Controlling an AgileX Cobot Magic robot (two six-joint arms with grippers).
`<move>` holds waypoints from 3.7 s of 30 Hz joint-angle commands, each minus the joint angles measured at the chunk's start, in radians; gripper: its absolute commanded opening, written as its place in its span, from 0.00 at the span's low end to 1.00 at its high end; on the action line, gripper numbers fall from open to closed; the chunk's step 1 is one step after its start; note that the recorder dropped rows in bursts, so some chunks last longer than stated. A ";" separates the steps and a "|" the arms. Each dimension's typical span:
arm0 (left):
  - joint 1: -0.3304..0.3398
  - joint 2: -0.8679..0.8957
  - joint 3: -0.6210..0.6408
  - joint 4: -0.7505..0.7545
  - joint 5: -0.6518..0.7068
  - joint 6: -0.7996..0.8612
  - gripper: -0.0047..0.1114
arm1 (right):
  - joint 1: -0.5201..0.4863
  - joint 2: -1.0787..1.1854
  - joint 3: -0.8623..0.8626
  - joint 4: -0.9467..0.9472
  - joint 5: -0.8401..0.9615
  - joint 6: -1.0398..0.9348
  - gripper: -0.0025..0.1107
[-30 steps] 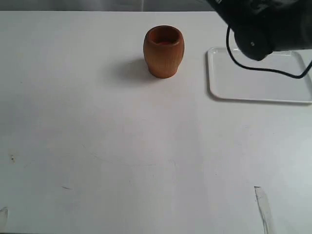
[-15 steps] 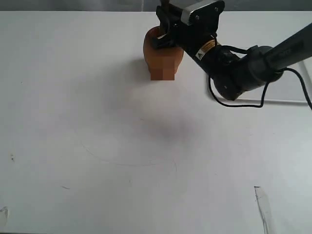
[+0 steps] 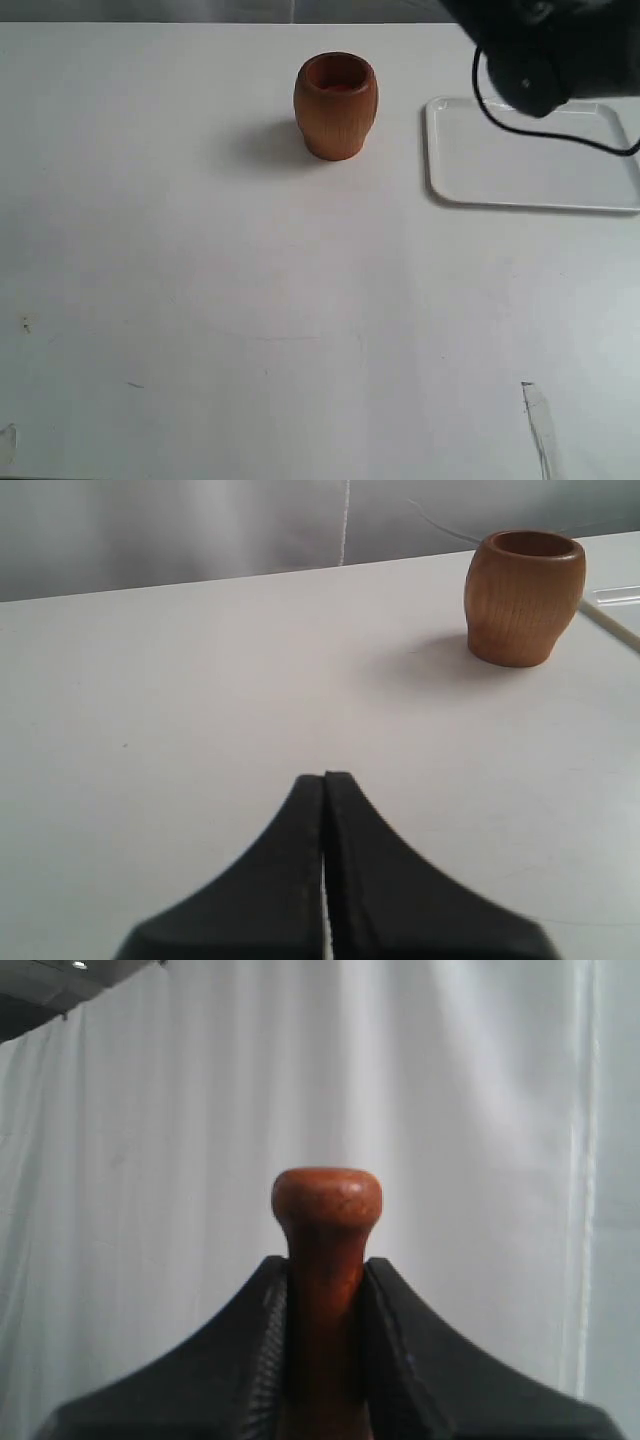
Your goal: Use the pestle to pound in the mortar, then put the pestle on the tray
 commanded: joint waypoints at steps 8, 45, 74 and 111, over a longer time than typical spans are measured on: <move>-0.008 -0.001 0.001 -0.007 -0.003 -0.008 0.04 | -0.028 -0.334 0.005 -0.048 0.933 -0.247 0.02; -0.008 -0.001 0.001 -0.007 -0.003 -0.008 0.04 | -0.216 0.245 -0.001 -0.082 1.141 -0.247 0.03; -0.008 -0.001 0.001 -0.007 -0.003 -0.008 0.04 | -0.213 -0.686 0.305 0.118 1.265 -0.212 0.02; -0.008 -0.001 0.001 -0.007 -0.003 -0.008 0.04 | -0.002 -1.713 1.070 0.136 1.123 -0.052 0.02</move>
